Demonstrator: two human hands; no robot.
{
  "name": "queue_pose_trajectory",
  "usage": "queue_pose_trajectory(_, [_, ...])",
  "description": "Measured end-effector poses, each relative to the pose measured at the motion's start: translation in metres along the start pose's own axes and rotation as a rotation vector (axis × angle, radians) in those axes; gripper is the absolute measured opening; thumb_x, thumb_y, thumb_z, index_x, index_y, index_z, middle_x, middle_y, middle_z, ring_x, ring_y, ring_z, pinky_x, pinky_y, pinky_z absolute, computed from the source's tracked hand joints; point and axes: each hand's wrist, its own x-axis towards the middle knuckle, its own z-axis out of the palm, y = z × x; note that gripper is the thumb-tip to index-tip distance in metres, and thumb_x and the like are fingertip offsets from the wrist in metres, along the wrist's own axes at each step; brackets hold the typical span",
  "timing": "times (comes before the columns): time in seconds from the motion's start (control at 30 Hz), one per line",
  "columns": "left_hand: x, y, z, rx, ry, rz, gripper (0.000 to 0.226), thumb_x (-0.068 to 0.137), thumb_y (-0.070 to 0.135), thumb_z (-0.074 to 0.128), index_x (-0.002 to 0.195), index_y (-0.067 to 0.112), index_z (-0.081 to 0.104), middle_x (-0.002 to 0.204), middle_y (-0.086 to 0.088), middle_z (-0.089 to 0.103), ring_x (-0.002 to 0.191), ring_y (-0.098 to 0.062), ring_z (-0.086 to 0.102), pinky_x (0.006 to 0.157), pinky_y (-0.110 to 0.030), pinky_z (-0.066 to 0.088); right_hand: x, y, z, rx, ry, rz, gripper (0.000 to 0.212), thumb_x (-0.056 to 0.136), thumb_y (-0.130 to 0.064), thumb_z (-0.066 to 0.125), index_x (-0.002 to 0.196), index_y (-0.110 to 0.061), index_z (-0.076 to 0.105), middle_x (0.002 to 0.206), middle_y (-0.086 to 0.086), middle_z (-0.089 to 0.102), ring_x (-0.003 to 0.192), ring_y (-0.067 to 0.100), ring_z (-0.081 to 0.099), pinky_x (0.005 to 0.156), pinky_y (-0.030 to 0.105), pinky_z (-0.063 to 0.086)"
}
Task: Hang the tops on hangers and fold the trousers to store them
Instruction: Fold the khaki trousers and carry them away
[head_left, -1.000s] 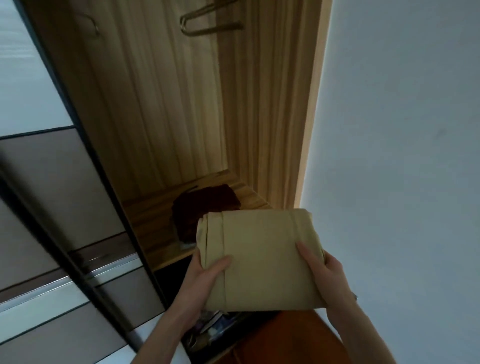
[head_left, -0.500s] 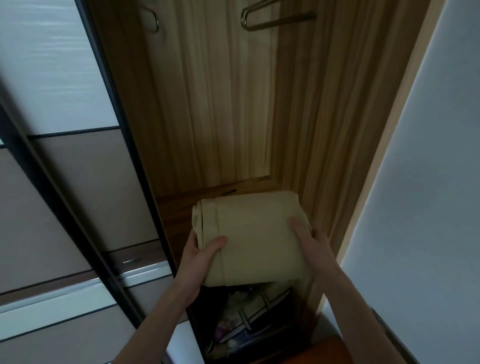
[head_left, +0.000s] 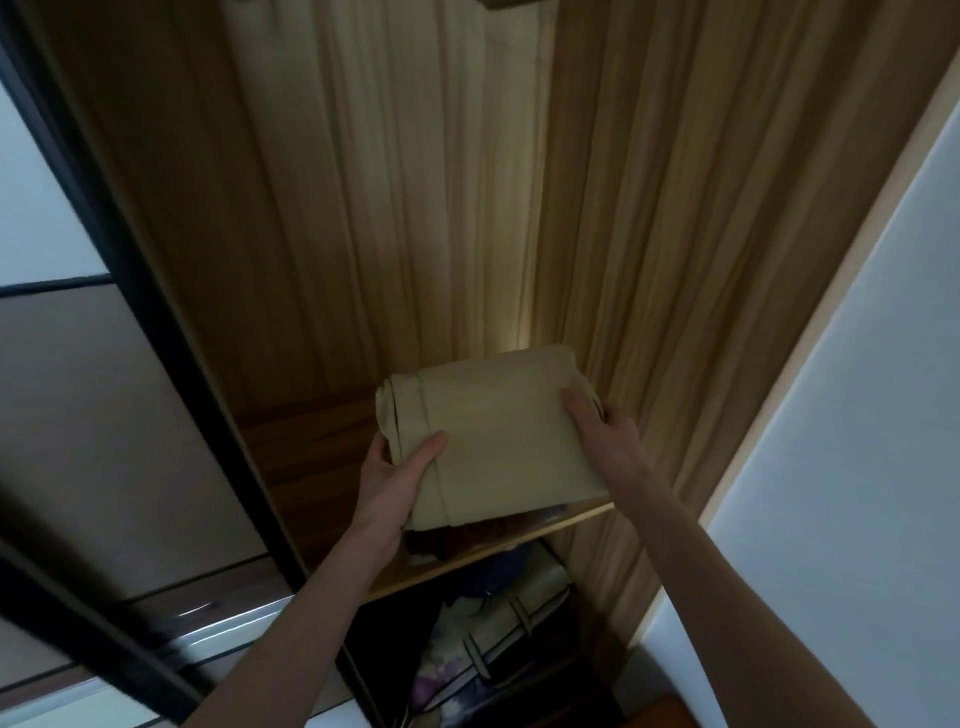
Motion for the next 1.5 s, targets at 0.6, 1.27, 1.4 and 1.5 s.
queue_pose_trajectory(0.6, [0.081,-0.055,0.000,0.103,0.128,0.013,0.081,0.069,0.057,0.092,0.139,0.042,0.055,0.120,0.015,0.071,0.095,0.003,0.071,0.071,-0.014,0.058,0.096,0.065,0.038,-0.131,-0.060,-0.012,0.054,0.096,-0.061,0.062,0.132,-0.020,0.066,0.111,-0.006,0.070,0.090,0.004,0.062,0.071,0.023,0.046])
queue_pose_trajectory(1.27, [0.113,-0.046,0.022,1.493,0.066,0.538,0.073,0.105,0.064,0.019,0.166,0.026,0.010,0.174,-0.004,0.007,0.160,-0.021,0.002,0.130,-0.045,0.003,0.104,0.068,0.059,-0.907,-0.280,-0.639,0.065,0.109,-0.057,0.032,0.166,-0.027,0.022,0.173,-0.006,0.019,0.159,0.012,0.011,0.129,0.035,0.006])
queue_pose_trajectory(1.4, [0.120,-0.075,0.009,1.424,0.024,0.405,0.074,0.102,0.070,0.009,0.166,0.033,-0.002,0.174,0.002,-0.008,0.159,-0.014,-0.012,0.129,-0.039,-0.009,0.115,0.087,0.065,-0.861,-0.389,-0.510,0.073,0.105,-0.068,0.032,0.167,-0.035,0.012,0.173,-0.015,0.003,0.153,-0.003,-0.004,0.124,0.024,-0.003])
queue_pose_trajectory(1.5, [0.127,-0.083,0.007,1.403,0.024,0.359,0.077,0.100,0.073,0.004,0.165,0.034,-0.006,0.173,0.005,-0.014,0.157,-0.010,-0.019,0.128,-0.037,-0.012,0.120,0.094,0.070,-0.866,-0.410,-0.473,0.075,0.103,-0.071,0.031,0.166,-0.038,0.007,0.170,-0.021,-0.004,0.150,-0.008,-0.009,0.126,0.027,-0.003])
